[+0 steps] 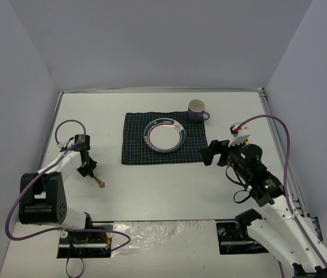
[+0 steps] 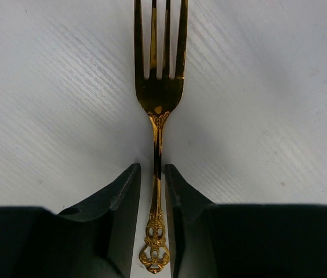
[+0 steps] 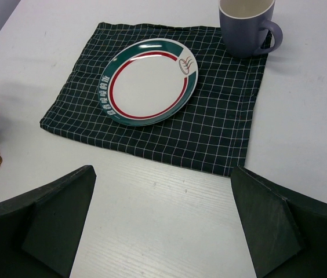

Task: Set the dinner table for one person

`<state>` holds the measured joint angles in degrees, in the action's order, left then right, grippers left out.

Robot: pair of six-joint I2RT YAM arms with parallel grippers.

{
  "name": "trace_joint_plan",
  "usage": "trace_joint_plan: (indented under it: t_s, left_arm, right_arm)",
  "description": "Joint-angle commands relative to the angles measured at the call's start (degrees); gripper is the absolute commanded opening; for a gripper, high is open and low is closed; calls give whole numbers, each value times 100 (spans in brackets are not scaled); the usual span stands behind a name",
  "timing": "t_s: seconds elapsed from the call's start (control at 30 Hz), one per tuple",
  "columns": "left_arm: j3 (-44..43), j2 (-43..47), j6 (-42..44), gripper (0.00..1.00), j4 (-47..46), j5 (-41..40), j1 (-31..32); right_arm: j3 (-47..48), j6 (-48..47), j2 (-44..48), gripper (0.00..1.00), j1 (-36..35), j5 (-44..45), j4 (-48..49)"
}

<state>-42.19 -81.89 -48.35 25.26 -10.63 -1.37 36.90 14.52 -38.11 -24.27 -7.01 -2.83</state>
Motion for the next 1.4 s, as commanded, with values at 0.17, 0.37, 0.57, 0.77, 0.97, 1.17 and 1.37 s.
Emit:
trace_joint_plan:
  t_s: [0.17, 0.37, 0.57, 0.77, 0.97, 1.17, 1.37]
  left_arm:
    - [156, -176, -76, 5, -144, -14, -48]
    - [-60, 65, 278, 0, -201, 317, 66]
    - [-1299, 164, 863, 0, 344, 114, 1077]
    - [-2521, -379, 1389, 0, 419, 237, 1981]
    - [-3773, -1578, 2011, 0, 525, 435, 2530]
    - [-4375, -2390, 2239, 0, 509, 481, 2554]
    - [-4535, -2943, 2334, 0, 361, 398, 2536]
  right_arm:
    - [-8, -107, 76, 100, -8, -73, 309]
    - [-7, -116, 120, 100, -8, -55, 309]
    - [28, -101, 134, 100, -7, -9, 309]
    - [45, -125, 161, 100, -7, 65, 122]
    - [158, -155, 146, 100, -7, 175, -72]
    - [245, -167, 129, 100, -7, 264, -268]
    - [313, -147, 103, 100, -7, 295, -349]
